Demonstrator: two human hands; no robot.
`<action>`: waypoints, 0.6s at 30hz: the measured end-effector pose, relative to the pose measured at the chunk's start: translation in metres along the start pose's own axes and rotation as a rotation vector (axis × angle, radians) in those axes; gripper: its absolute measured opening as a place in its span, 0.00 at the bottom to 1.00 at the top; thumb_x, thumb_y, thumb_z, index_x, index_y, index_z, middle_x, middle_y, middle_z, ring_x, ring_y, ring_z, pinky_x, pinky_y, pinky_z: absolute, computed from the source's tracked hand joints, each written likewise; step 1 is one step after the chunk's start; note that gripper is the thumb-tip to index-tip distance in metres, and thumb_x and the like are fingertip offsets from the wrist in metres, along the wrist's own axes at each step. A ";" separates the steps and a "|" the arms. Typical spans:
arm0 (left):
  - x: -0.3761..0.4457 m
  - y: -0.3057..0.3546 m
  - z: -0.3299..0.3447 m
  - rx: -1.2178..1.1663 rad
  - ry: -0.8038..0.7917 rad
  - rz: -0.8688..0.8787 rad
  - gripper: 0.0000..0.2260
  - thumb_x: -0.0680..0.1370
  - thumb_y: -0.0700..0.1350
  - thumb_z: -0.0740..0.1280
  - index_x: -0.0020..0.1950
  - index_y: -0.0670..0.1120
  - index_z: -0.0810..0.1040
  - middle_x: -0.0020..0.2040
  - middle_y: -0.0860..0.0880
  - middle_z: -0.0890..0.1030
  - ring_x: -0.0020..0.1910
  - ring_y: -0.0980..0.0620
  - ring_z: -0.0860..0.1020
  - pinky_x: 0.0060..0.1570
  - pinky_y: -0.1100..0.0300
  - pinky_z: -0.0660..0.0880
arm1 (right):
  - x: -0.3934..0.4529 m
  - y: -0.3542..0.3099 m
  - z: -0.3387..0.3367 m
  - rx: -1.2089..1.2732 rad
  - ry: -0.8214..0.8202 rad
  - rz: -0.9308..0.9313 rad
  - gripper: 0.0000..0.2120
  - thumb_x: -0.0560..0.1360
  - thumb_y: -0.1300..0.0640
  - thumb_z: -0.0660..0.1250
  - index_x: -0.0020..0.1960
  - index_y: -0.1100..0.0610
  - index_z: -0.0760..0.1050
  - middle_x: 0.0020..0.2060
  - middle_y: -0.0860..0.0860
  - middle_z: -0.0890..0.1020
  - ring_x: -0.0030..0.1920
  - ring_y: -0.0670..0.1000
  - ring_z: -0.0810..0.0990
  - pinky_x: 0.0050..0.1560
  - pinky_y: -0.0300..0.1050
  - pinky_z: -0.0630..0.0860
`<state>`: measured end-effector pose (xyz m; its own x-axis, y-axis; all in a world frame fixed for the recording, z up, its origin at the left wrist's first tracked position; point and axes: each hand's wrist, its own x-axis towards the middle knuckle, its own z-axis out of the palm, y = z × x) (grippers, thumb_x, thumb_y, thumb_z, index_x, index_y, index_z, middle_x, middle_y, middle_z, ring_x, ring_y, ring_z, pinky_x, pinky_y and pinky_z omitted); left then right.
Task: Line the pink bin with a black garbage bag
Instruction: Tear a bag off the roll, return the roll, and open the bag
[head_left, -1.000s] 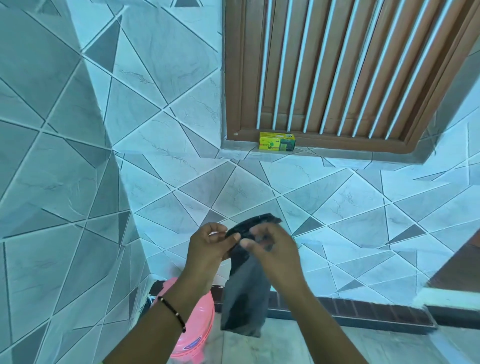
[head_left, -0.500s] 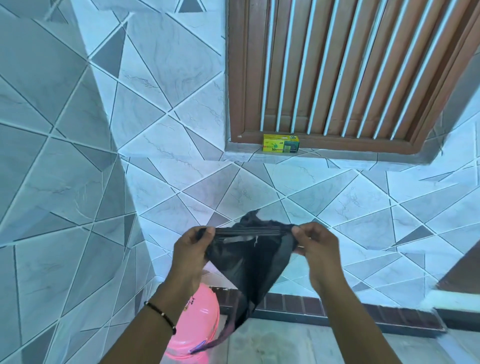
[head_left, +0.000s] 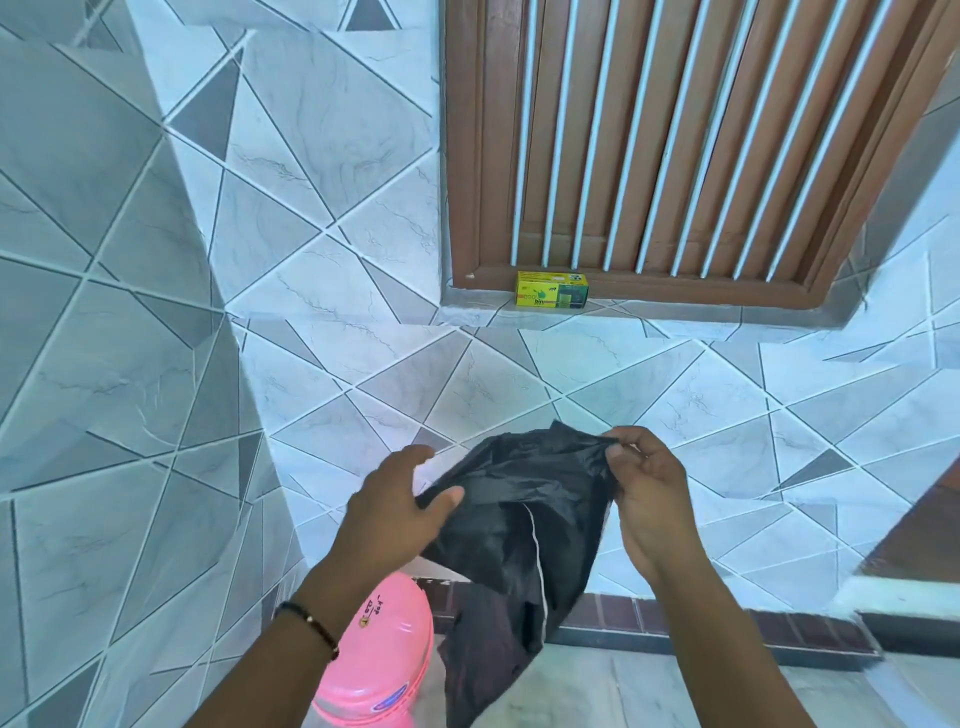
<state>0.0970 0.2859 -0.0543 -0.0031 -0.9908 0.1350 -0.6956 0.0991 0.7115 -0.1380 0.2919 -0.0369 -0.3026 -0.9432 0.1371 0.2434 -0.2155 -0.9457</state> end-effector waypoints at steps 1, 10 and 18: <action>-0.001 0.011 0.001 -0.023 -0.015 0.014 0.21 0.73 0.60 0.65 0.64 0.54 0.69 0.61 0.55 0.76 0.61 0.51 0.75 0.61 0.55 0.71 | -0.002 0.000 0.004 0.007 -0.063 0.012 0.13 0.77 0.70 0.58 0.41 0.57 0.74 0.33 0.52 0.79 0.33 0.49 0.76 0.36 0.37 0.74; 0.011 0.032 0.023 -0.028 -0.008 0.011 0.04 0.75 0.49 0.67 0.41 0.51 0.75 0.43 0.52 0.81 0.43 0.53 0.78 0.46 0.61 0.72 | -0.012 -0.011 0.014 0.021 -0.311 0.048 0.13 0.77 0.70 0.58 0.41 0.57 0.77 0.31 0.51 0.79 0.32 0.48 0.76 0.35 0.37 0.74; 0.003 0.045 0.023 -0.145 -0.352 0.248 0.14 0.73 0.60 0.66 0.52 0.53 0.78 0.49 0.57 0.81 0.49 0.58 0.78 0.49 0.62 0.73 | 0.000 -0.016 0.009 -0.057 -0.195 0.042 0.13 0.78 0.67 0.59 0.43 0.55 0.78 0.35 0.56 0.79 0.39 0.55 0.76 0.44 0.47 0.74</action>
<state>0.0489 0.2853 -0.0378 -0.4190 -0.9037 0.0888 -0.5351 0.3248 0.7799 -0.1331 0.2927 -0.0192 -0.1075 -0.9834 0.1461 0.1977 -0.1652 -0.9662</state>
